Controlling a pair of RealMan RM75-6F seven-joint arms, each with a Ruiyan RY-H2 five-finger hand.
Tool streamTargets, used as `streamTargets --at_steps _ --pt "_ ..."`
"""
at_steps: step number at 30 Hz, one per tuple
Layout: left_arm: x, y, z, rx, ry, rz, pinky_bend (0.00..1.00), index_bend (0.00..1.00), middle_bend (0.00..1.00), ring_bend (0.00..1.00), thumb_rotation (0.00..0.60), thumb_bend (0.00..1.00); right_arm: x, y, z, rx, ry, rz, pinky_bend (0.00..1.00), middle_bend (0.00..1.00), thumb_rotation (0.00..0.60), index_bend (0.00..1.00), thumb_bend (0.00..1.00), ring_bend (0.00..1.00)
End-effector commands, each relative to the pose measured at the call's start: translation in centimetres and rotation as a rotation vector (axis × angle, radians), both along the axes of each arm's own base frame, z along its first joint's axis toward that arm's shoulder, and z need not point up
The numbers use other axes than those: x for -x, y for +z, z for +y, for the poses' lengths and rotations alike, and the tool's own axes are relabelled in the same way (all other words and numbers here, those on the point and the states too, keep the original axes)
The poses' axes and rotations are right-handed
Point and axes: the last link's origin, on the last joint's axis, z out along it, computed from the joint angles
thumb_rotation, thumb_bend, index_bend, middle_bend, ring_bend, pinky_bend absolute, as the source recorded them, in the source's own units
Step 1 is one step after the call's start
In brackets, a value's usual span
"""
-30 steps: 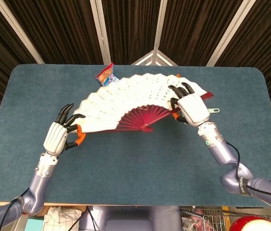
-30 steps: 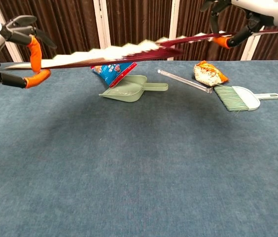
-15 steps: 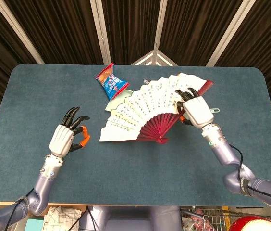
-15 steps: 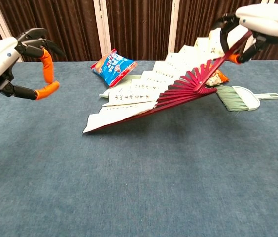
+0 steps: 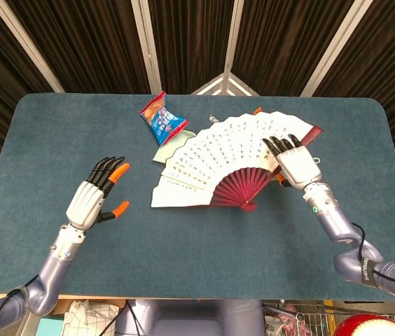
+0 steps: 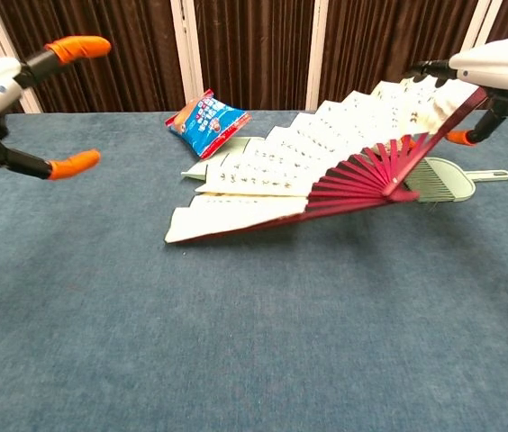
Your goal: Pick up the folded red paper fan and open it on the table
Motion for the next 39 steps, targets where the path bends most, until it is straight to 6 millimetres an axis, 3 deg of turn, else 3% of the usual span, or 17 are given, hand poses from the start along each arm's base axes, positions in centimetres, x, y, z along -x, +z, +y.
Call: streamTargets --at_steps 1,7,11,15,20,23,31,39 --pt "0.8 2.5 -1.4 0.014 0.065 -0.012 0.0 0.0 0.0 0.0 0.6 0.43 0.3 0.7 0.3 -0.017 -0.05 0.045 0.09 0.09 0.6 0.0 0.37 0.16" --pt "2.5 6.5 -4.5 0.014 0.18 0.048 0.0 0.0 0.0 0.0 0.6 0.43 0.0 2.3 1.3 -0.023 -0.1 0.003 0.09 0.09 0.6 0.0 0.34 0.16" --pt "4.7 9.7 -8.2 -0.022 0.283 0.156 0.0 0.0 0.0 0.0 0.6 0.42 -0.4 3.9 2.8 -0.034 -0.135 -0.116 0.09 0.09 0.6 0.0 0.34 0.16" --pt "7.5 13.7 -11.7 -0.142 0.446 0.292 0.0 0.04 0.0 0.0 0.6 0.42 -0.1 5.7 6.6 0.022 -0.104 -0.294 0.09 0.09 0.6 0.01 0.34 0.16" --pt "9.9 16.8 -14.4 -0.204 0.633 0.388 0.0 0.07 0.0 0.0 0.6 0.42 2.4 5.8 11.5 0.102 -0.05 -0.337 0.09 0.09 0.6 0.1 0.34 0.17" --pt "11.0 17.8 -15.2 -0.21 0.71 0.418 0.0 0.07 0.0 0.0 0.6 0.42 4.0 5.4 13.9 0.13 -0.068 -0.354 0.09 0.09 0.6 0.15 0.34 0.17" --pt "12.3 19.3 -16.1 -0.219 0.81 0.422 0.0 0.05 0.0 0.0 0.6 0.41 7.1 5.6 18.4 0.176 -0.131 -0.321 0.1 0.09 0.6 0.1 0.34 0.16" --pt "12.4 19.5 -16.4 -0.234 0.752 0.392 0.0 0.05 0.0 0.0 0.6 0.41 7.3 6.6 19.9 0.258 -0.097 -0.287 0.1 0.09 0.6 0.04 0.34 0.15"
